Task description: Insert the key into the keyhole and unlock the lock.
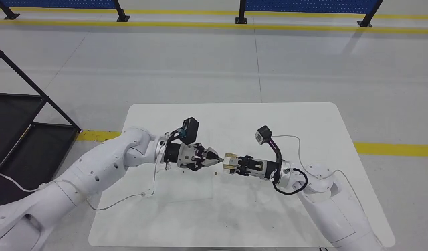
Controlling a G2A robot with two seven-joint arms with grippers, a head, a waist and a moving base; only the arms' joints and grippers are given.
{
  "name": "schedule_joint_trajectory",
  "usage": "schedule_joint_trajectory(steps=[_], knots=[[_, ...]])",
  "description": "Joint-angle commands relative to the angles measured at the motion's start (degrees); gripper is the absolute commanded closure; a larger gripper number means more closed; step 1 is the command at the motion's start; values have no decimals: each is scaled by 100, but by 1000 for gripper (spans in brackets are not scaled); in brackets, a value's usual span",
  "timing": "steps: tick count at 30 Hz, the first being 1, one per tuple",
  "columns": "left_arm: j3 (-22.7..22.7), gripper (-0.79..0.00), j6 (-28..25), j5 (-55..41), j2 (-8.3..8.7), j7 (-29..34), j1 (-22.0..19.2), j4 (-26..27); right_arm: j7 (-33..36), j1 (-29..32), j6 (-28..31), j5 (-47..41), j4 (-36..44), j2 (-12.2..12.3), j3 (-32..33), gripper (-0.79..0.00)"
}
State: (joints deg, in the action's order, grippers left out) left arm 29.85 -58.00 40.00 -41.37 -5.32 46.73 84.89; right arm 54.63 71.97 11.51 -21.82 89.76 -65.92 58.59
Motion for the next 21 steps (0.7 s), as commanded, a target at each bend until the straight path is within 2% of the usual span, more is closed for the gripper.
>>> schedule_joint_trajectory(steps=[1, 18, 19, 20, 21], knots=[[-169, 0, 0, 149, 37, -288, -97, -40, 0, 0, 0, 0, 0, 0, 0, 0], [-1318, 0, 0, 832, 230, -1823, -820, -408, 0, 0, 0, 0, 0, 0, 0, 0], [-1374, -86, 0, 844, 244, -1882, -846, -430, 0, 0, 0, 0, 0, 0, 0, 0], [-1428, -299, 0, 844, 261, -1941, -867, -462, 0, 0, 0, 0, 0, 0, 0, 0], [-1485, -594, 0, 833, 279, -1996, -887, -486, 0, 0, 0, 0, 0, 0, 0, 0]])
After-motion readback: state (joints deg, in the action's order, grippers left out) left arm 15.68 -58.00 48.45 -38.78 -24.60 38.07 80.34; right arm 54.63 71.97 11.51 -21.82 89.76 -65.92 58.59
